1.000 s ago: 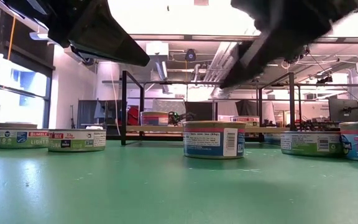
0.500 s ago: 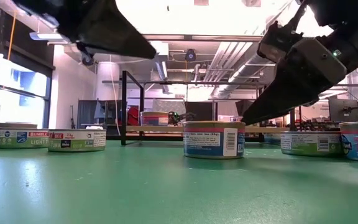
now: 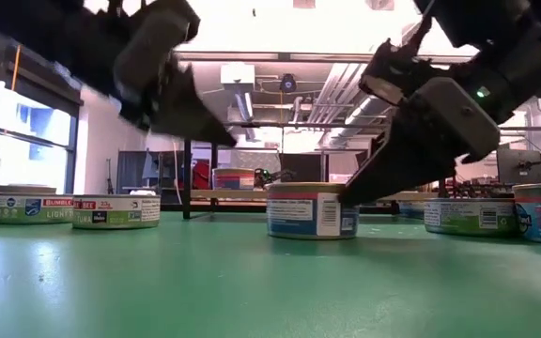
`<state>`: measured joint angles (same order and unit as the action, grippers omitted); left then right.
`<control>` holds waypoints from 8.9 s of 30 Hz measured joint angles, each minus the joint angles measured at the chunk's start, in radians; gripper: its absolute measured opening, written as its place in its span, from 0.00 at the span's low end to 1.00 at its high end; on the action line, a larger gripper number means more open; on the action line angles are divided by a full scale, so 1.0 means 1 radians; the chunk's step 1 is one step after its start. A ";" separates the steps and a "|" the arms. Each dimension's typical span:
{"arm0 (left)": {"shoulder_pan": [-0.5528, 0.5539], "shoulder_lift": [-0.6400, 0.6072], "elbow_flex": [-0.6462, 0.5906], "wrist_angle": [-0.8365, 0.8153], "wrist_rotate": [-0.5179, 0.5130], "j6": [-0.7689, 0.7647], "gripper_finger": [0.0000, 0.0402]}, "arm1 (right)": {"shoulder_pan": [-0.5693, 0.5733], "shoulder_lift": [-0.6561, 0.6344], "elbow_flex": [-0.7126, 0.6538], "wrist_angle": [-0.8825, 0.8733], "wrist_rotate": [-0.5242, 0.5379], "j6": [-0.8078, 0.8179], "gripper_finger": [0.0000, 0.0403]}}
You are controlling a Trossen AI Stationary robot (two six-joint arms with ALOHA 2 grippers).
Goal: Stack canned seafood by type on shelf
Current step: Put the blue/pink tuna can on the shelf
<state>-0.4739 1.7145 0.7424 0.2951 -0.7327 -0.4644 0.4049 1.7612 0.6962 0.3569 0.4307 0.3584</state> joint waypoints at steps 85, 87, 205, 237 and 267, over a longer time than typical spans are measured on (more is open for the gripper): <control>-0.069 -0.058 -0.075 -0.003 0.133 -0.090 0.00 | -0.052 0.222 0.172 0.187 -0.139 -0.133 0.86; -0.080 -0.096 -0.075 -0.067 0.132 -0.116 0.00 | -0.044 0.214 0.172 0.160 -0.102 -0.143 0.86; 0.005 0.174 -0.058 0.252 0.143 -0.054 0.00 | -0.130 0.248 0.135 0.313 -0.168 -0.208 0.90; -0.014 0.035 0.017 -0.145 0.074 -0.209 0.00 | -0.038 0.120 0.141 -0.014 -0.035 -0.118 0.90; 0.044 0.219 0.014 0.191 0.099 0.007 0.00 | -0.097 0.258 0.134 0.329 -0.201 -0.353 0.90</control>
<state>-0.4301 1.9331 0.7563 0.4866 -0.6333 -0.4577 0.3079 2.0190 0.8307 0.6856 0.2298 0.0058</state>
